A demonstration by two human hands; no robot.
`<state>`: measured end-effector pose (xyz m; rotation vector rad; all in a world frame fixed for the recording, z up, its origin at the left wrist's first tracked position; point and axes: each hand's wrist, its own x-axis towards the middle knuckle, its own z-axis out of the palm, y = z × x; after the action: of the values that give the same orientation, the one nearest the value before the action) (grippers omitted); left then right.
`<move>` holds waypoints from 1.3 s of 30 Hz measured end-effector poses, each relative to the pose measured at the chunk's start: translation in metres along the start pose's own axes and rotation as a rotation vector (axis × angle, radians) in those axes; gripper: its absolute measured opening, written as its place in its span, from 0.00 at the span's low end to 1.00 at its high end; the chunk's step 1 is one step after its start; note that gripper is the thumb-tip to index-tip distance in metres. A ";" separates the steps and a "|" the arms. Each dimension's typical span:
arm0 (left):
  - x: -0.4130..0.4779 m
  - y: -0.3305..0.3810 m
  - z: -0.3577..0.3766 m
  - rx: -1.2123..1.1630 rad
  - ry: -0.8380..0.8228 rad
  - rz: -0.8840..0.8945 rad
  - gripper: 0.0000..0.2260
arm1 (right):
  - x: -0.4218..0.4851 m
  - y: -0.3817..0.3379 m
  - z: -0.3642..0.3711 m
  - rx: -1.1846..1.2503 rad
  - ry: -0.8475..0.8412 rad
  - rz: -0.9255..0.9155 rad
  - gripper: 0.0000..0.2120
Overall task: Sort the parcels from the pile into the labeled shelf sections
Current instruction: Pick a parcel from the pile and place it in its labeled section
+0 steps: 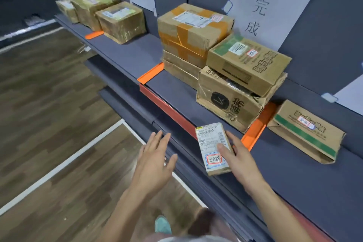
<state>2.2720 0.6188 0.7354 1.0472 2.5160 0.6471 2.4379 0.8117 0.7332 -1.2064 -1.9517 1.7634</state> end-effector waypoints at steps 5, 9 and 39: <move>0.041 0.010 -0.003 -0.006 -0.088 0.112 0.31 | 0.015 -0.007 -0.002 -0.034 0.039 0.025 0.18; 0.075 0.021 -0.004 0.069 -0.169 0.178 0.33 | 0.038 -0.005 -0.010 -0.027 0.039 0.035 0.18; 0.207 0.013 0.024 0.045 -0.406 0.430 0.38 | 0.075 -0.003 0.048 -0.957 0.563 -0.272 0.27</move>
<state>2.1517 0.7850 0.6952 1.5772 1.9807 0.4289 2.3573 0.8307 0.6994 -1.3584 -2.4314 0.2252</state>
